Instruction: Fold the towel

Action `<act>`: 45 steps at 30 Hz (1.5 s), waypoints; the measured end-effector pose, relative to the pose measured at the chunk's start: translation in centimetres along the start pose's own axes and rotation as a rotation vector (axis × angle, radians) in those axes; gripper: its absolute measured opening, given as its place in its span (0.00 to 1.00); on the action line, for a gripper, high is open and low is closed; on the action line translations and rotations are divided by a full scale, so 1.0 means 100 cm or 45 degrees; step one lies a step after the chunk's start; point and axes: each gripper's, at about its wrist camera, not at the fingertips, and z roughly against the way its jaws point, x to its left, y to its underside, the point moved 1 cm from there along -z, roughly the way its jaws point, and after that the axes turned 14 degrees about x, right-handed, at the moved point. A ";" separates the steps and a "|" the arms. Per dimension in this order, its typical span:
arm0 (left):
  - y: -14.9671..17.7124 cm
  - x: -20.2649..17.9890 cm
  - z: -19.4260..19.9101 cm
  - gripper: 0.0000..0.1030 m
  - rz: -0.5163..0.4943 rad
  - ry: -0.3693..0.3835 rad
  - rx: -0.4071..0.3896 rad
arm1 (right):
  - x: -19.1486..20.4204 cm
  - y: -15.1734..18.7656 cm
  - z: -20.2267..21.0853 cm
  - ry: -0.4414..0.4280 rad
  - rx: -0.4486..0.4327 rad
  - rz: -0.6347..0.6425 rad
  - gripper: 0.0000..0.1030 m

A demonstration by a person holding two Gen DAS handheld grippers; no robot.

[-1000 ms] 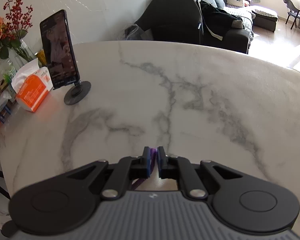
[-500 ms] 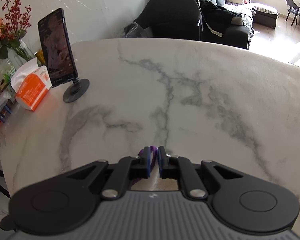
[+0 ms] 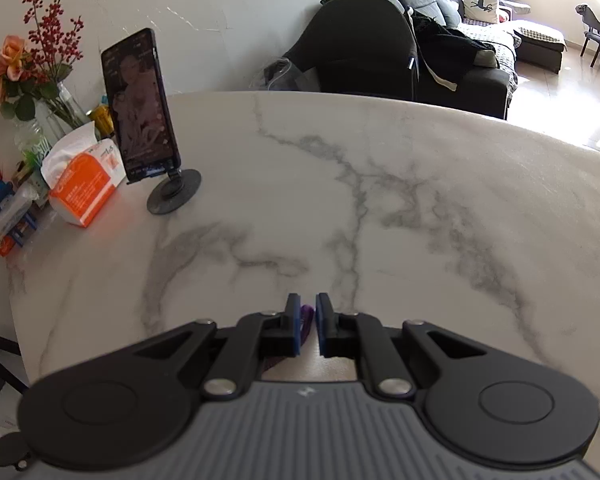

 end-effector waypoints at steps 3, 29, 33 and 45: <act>-0.001 0.005 -0.009 0.07 0.006 -0.030 0.045 | 0.002 -0.003 -0.007 0.019 -0.008 0.001 0.10; -0.010 -0.008 -0.024 0.06 -0.261 -0.051 0.129 | -0.005 0.004 -0.018 0.054 0.076 0.045 0.10; -0.002 -0.006 -0.030 0.06 -0.283 -0.051 0.146 | -0.007 -0.002 -0.030 0.048 0.081 0.048 0.10; -0.026 -0.012 -0.020 0.14 -0.377 0.032 0.209 | -0.020 -0.001 0.017 0.063 -0.021 0.030 0.25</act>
